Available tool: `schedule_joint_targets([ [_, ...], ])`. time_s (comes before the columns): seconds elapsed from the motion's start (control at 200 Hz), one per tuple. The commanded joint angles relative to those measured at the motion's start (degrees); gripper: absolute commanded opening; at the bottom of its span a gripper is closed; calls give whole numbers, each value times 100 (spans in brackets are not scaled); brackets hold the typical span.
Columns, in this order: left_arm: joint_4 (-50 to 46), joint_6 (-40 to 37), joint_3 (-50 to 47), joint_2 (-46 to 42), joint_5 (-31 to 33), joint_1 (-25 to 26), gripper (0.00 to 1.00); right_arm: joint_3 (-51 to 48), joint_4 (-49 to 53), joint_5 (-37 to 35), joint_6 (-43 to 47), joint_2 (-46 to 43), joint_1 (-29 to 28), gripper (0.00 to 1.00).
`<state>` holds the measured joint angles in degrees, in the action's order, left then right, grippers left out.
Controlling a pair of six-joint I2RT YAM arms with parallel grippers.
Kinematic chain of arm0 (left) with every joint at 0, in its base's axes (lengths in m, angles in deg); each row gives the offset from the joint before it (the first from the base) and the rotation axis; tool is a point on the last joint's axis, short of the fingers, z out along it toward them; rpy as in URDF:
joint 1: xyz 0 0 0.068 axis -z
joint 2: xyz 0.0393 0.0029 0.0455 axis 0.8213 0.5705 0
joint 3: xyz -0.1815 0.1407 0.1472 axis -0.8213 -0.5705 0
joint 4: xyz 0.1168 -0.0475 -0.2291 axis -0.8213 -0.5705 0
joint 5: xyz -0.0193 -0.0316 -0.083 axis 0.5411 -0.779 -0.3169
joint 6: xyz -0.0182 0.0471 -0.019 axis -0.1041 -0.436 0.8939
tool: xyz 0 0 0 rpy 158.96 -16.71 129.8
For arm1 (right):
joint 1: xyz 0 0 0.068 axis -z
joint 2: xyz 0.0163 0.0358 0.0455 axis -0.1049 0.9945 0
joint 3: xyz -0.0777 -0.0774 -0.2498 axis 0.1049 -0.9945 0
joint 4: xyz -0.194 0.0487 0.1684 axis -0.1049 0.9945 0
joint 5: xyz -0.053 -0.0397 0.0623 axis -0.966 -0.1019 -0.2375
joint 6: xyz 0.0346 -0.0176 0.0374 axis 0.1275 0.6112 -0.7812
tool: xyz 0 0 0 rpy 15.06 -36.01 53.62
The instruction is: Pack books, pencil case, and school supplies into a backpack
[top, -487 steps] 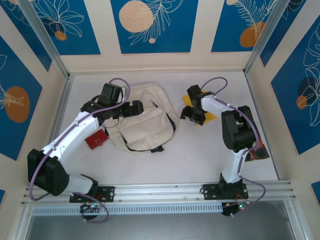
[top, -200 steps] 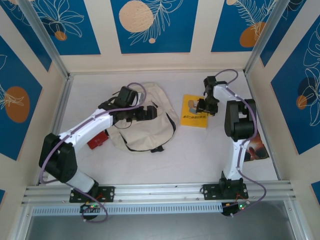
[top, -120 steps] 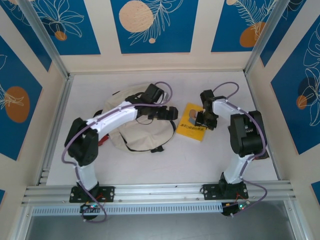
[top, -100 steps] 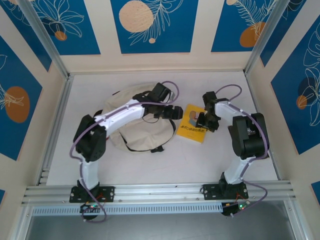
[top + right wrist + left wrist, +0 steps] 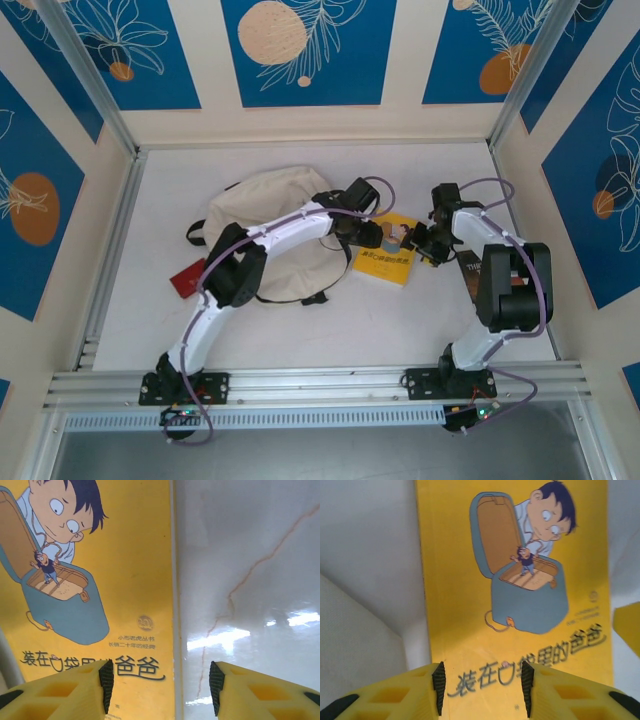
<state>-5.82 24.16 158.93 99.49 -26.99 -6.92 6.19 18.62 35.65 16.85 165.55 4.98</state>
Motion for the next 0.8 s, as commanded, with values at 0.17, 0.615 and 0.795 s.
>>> schedule_joint_targets([
  [0.17, -202, -542, 709, 670, 220, 140, 50, 87, 4, 109, -62, 416, 26, 53],
  [0.615, -955, -527, 1092, 1341, 565, 215, 41, 356, 104, 712, 66, 472, -30, 40],
  [0.795, -1076, -458, 1098, 1477, 483, 220, 36, 473, 196, 991, 26, 118, -46, 35],
])
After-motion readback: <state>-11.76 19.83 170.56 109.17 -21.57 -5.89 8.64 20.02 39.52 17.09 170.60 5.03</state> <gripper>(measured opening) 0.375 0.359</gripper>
